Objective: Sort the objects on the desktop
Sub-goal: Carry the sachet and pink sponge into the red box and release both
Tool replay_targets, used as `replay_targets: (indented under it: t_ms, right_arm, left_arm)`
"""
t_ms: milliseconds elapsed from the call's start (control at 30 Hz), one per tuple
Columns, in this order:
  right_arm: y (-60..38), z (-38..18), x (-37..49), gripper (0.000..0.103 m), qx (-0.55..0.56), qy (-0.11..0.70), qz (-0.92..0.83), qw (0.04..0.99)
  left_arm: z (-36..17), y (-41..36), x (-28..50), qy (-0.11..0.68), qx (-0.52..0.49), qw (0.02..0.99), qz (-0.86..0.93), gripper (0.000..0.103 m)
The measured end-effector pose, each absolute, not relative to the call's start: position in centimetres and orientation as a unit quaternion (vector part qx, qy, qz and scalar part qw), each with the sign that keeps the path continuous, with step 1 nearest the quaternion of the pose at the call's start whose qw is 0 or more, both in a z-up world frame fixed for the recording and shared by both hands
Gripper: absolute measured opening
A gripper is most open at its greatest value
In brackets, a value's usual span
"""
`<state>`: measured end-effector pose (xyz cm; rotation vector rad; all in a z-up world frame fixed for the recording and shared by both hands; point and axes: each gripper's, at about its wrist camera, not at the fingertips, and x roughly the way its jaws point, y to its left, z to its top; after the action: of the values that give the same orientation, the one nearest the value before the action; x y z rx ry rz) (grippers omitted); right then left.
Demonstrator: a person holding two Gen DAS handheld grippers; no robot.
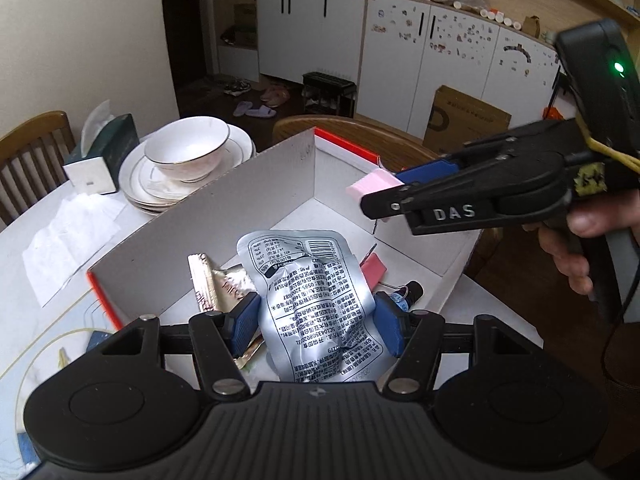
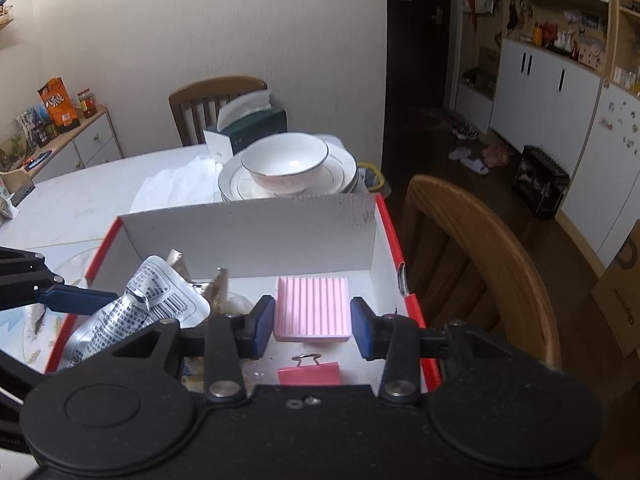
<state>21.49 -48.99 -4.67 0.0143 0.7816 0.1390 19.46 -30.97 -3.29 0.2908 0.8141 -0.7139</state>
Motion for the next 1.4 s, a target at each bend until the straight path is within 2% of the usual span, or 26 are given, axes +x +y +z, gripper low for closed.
replay_targets:
  t_ms: [467,1067,1267,1400]
  right_arm:
    - [-48.2,-7.6,27.1,0.04,-0.033,0.446,0.089,0.89]
    - [-46.2,-10.2,30.5,0.04,-0.063,0.505,0.088,0.856]
    - [-46.5,-10.3,30.4,0.04,-0.058,0.505,0.09,0.857]
    - [-46.6,-10.2,30.0,0.044,-0.054,0.504,0.09,0.857]
  left_arm:
    - [-6.3,-32.8,22.3,0.414,0.166,0.829,-0.338,0.06]
    - [-7.6,-33.2,23.3,0.424,0.186,0.819,-0.34,0.061]
    - [-7.9,-32.9,23.5,0.426,0.184,0.819,-0.337,0.064]
    - [-8.0,-32.5,23.6,0.43,0.176,0.82,-0.334,0.068]
